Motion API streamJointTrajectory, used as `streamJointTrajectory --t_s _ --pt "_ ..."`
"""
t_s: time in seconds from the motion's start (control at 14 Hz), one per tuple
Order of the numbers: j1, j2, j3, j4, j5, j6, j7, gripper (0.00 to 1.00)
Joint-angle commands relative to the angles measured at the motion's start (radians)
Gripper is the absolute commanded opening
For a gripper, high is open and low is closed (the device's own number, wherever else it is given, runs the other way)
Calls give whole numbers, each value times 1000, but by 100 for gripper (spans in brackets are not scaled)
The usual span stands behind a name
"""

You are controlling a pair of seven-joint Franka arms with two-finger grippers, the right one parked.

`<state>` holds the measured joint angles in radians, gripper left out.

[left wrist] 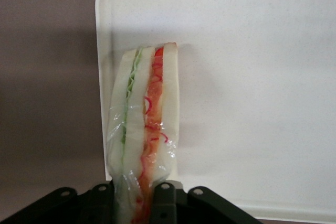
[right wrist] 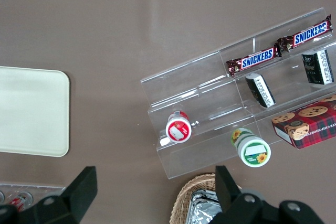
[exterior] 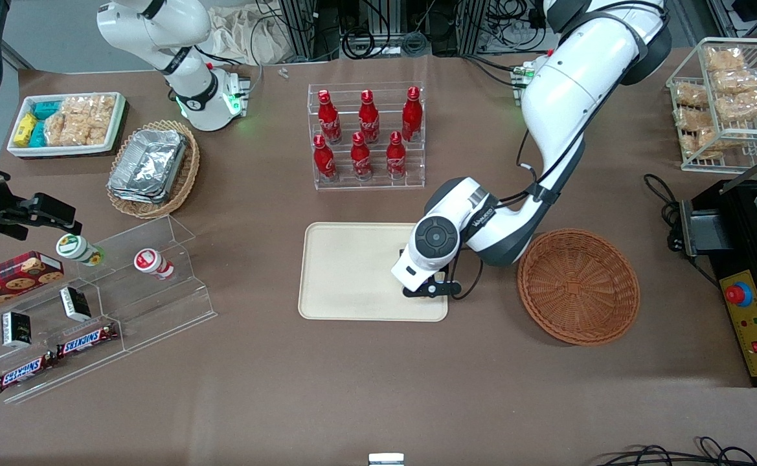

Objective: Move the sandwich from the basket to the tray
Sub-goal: 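Lower the sandwich onto the tray and open the left gripper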

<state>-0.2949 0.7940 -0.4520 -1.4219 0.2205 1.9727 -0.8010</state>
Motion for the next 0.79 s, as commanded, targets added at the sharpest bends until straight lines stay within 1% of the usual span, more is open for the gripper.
streamJointTrajectory --t_s 0.0,0.29,0.43,0.71 --pt "-3 7 -2 4 23 6 -23 100" --pt "5 -4 -2 6 22 3 -20 100" --pt "11 -30 0 12 22 -9 -18 100" --pt "78 -134 0 15 23 -11 -14 100"
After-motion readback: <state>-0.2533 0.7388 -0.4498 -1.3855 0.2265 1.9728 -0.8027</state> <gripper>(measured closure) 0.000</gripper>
